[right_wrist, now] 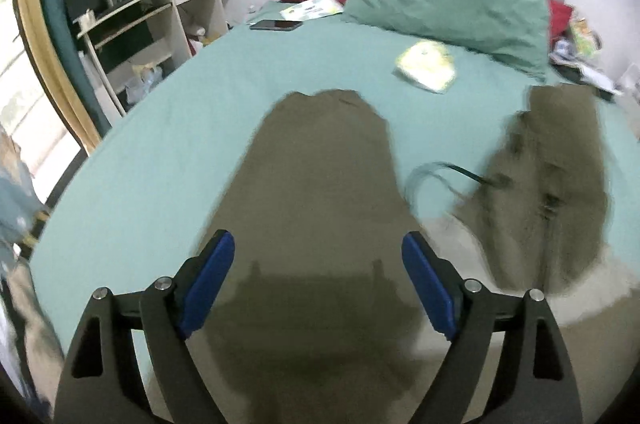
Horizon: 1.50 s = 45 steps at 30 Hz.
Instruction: Fold large clothes
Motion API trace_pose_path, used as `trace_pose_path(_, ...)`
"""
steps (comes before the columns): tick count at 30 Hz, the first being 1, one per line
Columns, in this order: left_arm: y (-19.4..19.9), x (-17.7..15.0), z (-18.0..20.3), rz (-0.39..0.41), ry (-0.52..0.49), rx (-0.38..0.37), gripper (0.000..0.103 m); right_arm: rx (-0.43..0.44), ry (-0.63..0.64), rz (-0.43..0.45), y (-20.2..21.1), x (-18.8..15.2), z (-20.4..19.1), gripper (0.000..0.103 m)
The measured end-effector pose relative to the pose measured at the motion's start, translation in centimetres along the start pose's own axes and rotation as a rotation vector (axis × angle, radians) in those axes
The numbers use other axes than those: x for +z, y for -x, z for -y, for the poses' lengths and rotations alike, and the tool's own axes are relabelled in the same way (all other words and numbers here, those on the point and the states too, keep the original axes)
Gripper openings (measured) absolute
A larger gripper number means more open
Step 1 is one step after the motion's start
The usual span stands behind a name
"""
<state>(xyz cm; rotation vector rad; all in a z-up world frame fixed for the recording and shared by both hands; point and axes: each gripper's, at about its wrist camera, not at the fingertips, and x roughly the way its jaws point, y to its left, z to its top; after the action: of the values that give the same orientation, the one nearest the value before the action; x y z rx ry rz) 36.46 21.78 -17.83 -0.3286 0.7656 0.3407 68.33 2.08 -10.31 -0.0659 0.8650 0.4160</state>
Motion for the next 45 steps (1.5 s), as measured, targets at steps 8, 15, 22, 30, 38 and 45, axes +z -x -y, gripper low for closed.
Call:
trace_pose_path(8, -0.7, -1.7, 2.1, 0.089, -0.134, 0.091, 0.079, 0.040, 0.004, -0.096, -11.3, 3.1, -4.5, 0.086)
trace_pose_path(15, -1.2, -2.7, 3.4, 0.116, -0.220, 0.184, 0.079, -0.048, 0.109, -0.091, -14.5, 3.6, -6.6, 0.003)
trace_pose_path(22, -0.3, -1.8, 3.2, 0.056, -0.139, 0.093, 0.079, -0.033, 0.140, 0.096, -4.3, 7.1, -5.8, 0.003)
trace_pose_path(30, 1.5, -2.3, 4.5, -0.058, -0.035, -0.128, 0.079, 0.027, 0.141, 0.378, 15.3, 9.3, -2.5, 0.003)
trace_pose_path(38, 2.3, -3.8, 6.4, -0.108, -0.049, -0.205, 0.079, -0.121, -0.114, 0.369, 23.3, -0.7, 10.9, 0.003)
trace_pose_path(45, 1.4, -5.3, 7.1, -0.184, -0.075, -0.183, 0.079, -0.174, -0.600, 0.201, 22.7, -19.3, 23.0, 0.007)
